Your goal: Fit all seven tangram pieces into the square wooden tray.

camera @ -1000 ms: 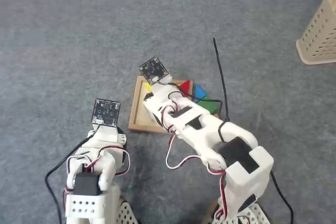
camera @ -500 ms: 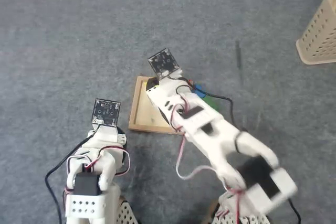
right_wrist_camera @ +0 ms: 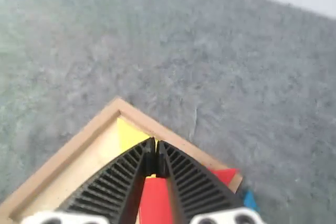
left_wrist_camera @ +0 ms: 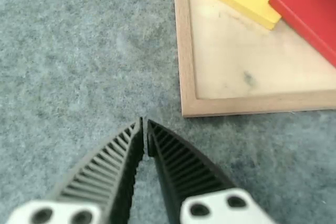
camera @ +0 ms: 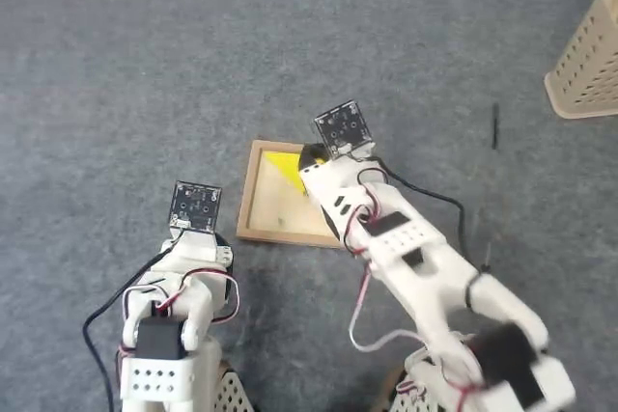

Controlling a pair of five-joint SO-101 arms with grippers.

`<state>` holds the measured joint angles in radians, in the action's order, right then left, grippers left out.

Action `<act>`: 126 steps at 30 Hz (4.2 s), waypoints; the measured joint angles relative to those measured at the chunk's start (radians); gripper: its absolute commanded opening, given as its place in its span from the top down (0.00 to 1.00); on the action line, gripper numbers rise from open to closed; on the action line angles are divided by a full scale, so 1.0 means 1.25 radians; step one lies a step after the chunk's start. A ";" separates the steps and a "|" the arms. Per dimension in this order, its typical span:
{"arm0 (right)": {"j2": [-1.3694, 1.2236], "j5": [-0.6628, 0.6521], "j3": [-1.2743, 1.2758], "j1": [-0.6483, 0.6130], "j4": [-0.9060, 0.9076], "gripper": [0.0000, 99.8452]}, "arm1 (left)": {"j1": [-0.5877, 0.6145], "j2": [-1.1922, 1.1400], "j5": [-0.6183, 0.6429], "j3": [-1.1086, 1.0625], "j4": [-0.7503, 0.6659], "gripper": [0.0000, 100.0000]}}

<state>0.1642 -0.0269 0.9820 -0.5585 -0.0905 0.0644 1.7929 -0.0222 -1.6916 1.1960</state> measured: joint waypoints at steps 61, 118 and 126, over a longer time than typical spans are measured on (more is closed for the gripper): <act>-0.361 -0.104 -0.287 0.000 0.056 0.99 | 0.000 0.000 0.000 0.000 0.000 0.99; 0.320 -0.176 0.016 0.205 0.827 0.80 | 0.000 0.000 0.000 0.000 0.000 0.99; 0.248 -0.275 0.007 0.206 0.849 0.80 | 0.000 0.000 0.000 0.000 0.000 0.99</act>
<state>0.4741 -0.3705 0.9912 -0.3007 0.9712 0.0644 1.7929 -0.0222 -1.6916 1.1960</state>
